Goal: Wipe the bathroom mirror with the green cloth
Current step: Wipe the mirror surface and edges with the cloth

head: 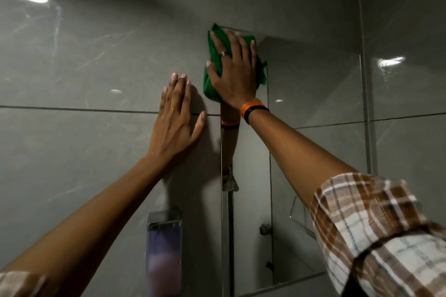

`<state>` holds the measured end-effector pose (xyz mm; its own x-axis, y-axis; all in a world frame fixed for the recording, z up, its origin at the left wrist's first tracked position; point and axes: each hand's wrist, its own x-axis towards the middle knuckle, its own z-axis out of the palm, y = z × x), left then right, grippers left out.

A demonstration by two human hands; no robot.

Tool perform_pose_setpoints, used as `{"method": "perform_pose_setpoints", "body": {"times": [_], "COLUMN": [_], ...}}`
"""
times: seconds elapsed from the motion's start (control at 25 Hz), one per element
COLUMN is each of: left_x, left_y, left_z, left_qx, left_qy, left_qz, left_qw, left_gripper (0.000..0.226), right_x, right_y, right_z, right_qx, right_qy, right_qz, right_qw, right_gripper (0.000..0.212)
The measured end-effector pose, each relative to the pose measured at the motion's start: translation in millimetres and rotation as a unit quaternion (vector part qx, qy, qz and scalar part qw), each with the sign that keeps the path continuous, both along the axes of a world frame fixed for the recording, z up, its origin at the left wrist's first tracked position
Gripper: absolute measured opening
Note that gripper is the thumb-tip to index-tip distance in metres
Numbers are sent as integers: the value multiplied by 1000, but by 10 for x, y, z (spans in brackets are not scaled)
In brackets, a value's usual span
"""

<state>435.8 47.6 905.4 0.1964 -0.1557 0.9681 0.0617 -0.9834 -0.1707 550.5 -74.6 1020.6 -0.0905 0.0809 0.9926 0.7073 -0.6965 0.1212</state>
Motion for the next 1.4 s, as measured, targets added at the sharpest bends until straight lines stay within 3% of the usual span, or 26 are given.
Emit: {"method": "perform_pose_setpoints", "body": {"times": [0.32,0.72,1.16,1.4], "left_x": [-314,-1001,-1315,-1233], "left_y": [258,472,806,746], "left_z": [-611,-1492,-2422,-2320], "left_qx": [36,-15,2,9], "left_qy": [71,111,204,183], "left_qz": [88,131,120,49], "left_qw": [993,985,972,982], "left_gripper": [77,71,73,74], "right_x": [-9,-104,-449,-381], "right_y": [-71,-114,-147,-283], "right_z": [-1421,-3309,-4236,-4369], "right_qx": [-67,-105,-133,-198], "right_qy": [-7,45,159,131], "right_qz": [15,38,-46,-75], "right_qw": [998,993,977,969], "right_gripper": [69,73,74,84]}}
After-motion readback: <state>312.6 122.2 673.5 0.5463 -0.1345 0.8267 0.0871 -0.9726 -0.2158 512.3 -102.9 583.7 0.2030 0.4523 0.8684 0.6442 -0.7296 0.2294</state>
